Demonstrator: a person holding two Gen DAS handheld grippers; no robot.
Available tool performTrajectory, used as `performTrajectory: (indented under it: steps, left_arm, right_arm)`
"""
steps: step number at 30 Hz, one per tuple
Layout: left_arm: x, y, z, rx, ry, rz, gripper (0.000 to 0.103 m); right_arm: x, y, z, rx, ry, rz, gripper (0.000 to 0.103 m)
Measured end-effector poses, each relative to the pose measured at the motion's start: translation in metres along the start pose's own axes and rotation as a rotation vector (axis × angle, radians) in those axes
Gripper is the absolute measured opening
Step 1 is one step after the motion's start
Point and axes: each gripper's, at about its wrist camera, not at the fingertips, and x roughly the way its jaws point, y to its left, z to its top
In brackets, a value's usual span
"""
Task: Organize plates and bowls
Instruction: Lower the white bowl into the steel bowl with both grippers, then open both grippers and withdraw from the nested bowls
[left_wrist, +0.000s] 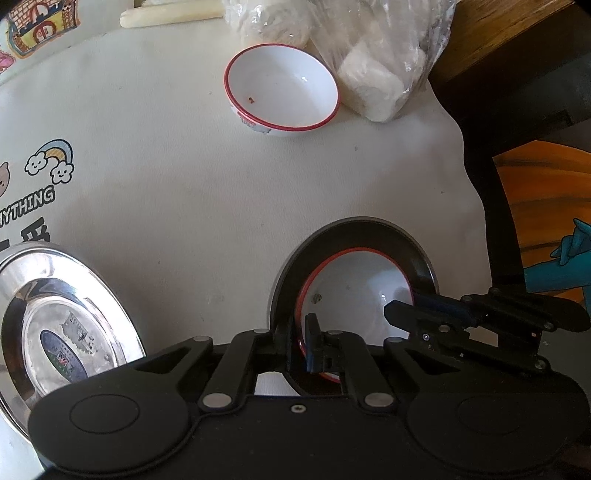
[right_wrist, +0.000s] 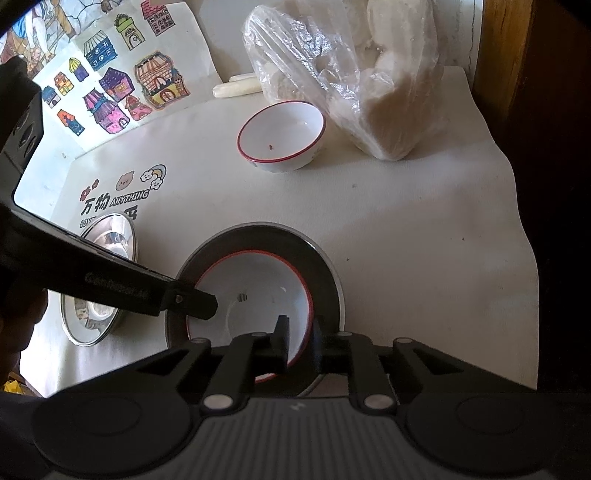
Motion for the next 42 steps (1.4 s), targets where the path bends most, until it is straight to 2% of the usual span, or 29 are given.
performTrajectory:
  steps: [12,17,20,21,22,25,30,32,34,35,37,42]
  left_arm:
    - [-0.021,0.004,0.004,-0.007,-0.03,-0.029,0.017]
    - [-0.035,0.008,0.008,-0.039,-0.088,-0.048,0.018]
    - [-0.041,0.009,0.011,-0.046,-0.126,-0.027,0.032]
    - [-0.042,0.009,0.013,-0.051,-0.136,-0.023,0.037]
    - [-0.045,0.01,0.014,-0.057,-0.15,-0.018,0.039]
    - [-0.05,0.013,0.018,-0.064,-0.181,-0.004,0.052]
    - [-0.06,0.019,0.024,-0.076,-0.245,0.038,0.083]
    - [-0.061,0.021,0.026,-0.083,-0.267,0.055,0.087]
    - [-0.061,0.023,0.027,-0.091,-0.276,0.07,0.098]
    - [-0.06,0.025,0.028,-0.096,-0.281,0.076,0.102]
    - [-0.059,0.028,0.028,-0.104,-0.285,0.086,0.102]
    - [-0.054,0.034,0.03,-0.101,-0.285,0.116,0.102]
  right_arm:
    - [-0.011,0.003,0.003,-0.012,-0.037,-0.014,0.021]
    - [-0.019,0.0,0.004,-0.002,-0.056,-0.013,0.028]
    - [-0.022,-0.001,0.004,0.002,-0.069,-0.005,0.033]
    - [-0.023,-0.002,0.004,0.002,-0.073,-0.002,0.038]
    - [-0.024,-0.002,0.005,0.001,-0.079,-0.007,0.047]
    - [-0.027,-0.002,0.007,0.007,-0.096,-0.022,0.056]
    - [-0.031,-0.008,0.01,0.033,-0.12,-0.034,0.071]
    - [-0.03,-0.01,0.012,0.043,-0.126,-0.046,0.077]
    - [-0.029,-0.012,0.013,0.057,-0.135,-0.055,0.088]
    - [-0.029,-0.013,0.014,0.064,-0.139,-0.057,0.09]
    - [-0.028,-0.017,0.016,0.078,-0.147,-0.066,0.098]
    - [-0.023,-0.024,0.021,0.119,-0.139,-0.097,0.102]
